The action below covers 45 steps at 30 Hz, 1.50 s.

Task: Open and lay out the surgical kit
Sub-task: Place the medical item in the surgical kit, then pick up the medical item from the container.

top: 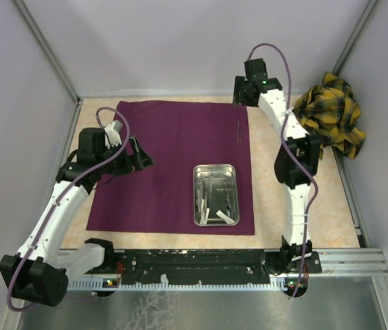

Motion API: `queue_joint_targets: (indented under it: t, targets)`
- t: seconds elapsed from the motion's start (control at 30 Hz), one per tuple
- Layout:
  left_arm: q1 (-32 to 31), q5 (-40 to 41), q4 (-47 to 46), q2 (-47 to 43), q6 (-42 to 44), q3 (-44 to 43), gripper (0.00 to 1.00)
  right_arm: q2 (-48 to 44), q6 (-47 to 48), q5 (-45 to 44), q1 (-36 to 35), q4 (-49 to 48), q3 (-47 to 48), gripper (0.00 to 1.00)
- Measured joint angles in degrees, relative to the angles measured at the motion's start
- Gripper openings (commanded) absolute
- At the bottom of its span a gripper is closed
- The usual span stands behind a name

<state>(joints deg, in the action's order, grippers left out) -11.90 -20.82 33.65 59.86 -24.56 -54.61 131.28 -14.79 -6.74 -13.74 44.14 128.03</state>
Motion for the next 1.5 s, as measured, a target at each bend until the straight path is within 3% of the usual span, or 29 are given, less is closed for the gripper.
queue_joint_targets:
  t: [0.3, 0.93, 1.2, 1.5]
  targets:
    - [0.0, 1.1, 3.7, -1.2, 0.2, -2.9, 1.0, -29.4, -1.0, 0.9, -1.5, -3.0, -22.4, 0.64]
    - [0.0, -1.6, 7.1, -10.6, -4.1, -0.6, 1.0, -72.0, -12.5, 12.2, -17.4, -1.6, -68.1, 0.6]
    - [0.0, -3.7, 7.1, -11.3, -5.2, 1.6, 1.0, -73.6, -17.7, 18.5, -20.3, -5.1, -80.6, 0.52]
    - [0.0, -5.9, 3.8, -8.2, -5.3, 3.6, 1.0, -62.9, -20.7, 20.7, -20.4, -13.0, -81.0, 0.44]
